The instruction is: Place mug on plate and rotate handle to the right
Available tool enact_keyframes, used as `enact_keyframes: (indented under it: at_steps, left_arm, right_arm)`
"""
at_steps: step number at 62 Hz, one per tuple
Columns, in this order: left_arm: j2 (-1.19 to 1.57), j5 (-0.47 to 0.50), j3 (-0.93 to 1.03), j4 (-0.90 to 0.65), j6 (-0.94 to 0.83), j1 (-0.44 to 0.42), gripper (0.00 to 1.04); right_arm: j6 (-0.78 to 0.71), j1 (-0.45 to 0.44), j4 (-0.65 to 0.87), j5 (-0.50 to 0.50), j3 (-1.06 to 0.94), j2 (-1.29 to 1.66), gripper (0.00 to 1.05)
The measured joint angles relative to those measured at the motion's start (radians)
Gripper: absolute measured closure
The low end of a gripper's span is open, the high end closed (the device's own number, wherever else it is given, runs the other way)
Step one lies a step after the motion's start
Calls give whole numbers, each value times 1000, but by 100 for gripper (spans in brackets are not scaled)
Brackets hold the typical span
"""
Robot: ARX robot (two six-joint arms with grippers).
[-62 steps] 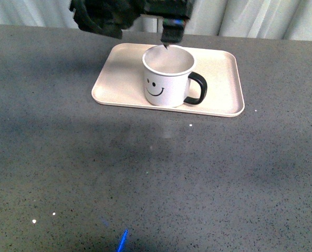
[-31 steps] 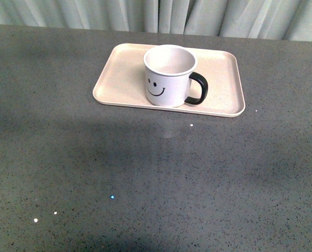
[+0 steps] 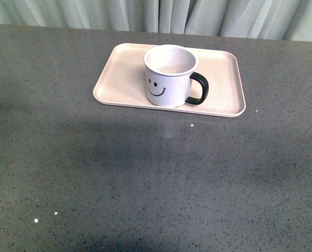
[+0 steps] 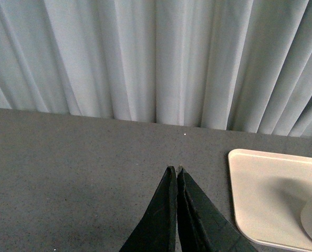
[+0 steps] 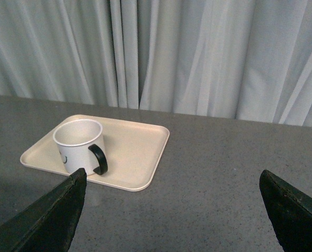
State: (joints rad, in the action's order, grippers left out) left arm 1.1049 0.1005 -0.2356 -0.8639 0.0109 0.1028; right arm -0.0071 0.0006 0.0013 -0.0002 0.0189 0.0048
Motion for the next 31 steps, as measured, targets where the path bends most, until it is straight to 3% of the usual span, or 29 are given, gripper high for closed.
enact_keyframes:
  at_steps: [11,15,31]
  left_arm:
    - [-108,-30,74,35,0,-25,103]
    - [-154,-92,99,59,-2,-72,103]
    - [-320,-100,163,161,-2,-98,103]
  right_arm:
    - [0,0,0,0,0,0,9]
    - [0,0,0,0,0,0,9]
    - [0,0,0,0,0,0,9]
